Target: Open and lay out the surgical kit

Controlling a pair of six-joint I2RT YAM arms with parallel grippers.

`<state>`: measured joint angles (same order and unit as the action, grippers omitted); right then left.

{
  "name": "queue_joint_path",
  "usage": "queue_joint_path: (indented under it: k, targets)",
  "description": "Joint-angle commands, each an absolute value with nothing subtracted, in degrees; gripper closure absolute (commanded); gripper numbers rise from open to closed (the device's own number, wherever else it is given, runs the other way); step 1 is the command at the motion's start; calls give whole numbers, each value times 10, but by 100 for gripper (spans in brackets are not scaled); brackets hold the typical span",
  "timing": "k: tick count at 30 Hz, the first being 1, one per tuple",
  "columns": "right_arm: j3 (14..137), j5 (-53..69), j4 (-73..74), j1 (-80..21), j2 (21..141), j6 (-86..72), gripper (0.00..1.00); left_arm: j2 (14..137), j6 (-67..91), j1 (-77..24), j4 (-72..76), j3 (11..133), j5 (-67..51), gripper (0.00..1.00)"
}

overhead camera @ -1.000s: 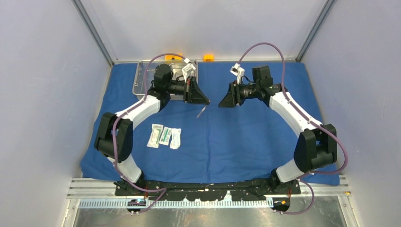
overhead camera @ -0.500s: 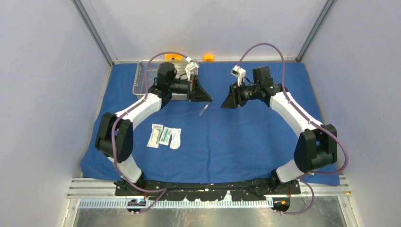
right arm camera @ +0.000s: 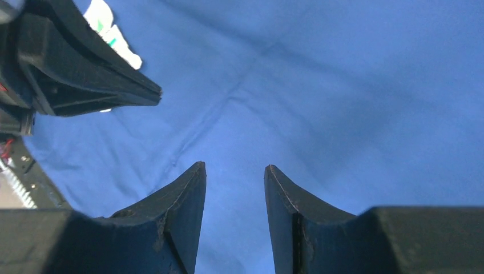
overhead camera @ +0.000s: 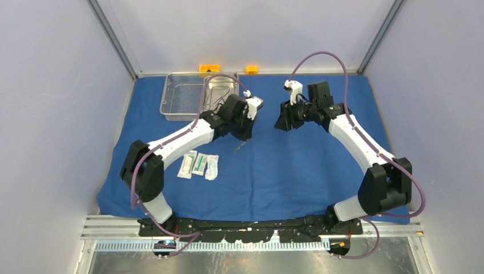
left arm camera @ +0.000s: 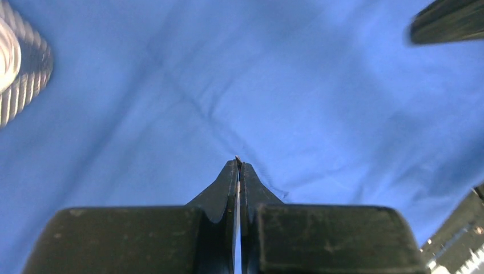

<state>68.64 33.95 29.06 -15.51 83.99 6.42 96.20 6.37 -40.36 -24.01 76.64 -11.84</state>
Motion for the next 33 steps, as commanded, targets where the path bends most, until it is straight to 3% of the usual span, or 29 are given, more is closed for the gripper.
queue_joint_path:
  k: [1,9,33]
  targets:
    - [667,264,284,-142,793,85,53,961,171,-455,-320,773,83,100]
    - [611,226,284,-101,738,92,53,986,328,-511,-388,775,247,100]
    - [564,242,261,-56,713,92,52,1075,468,-511,-446,786,291,100]
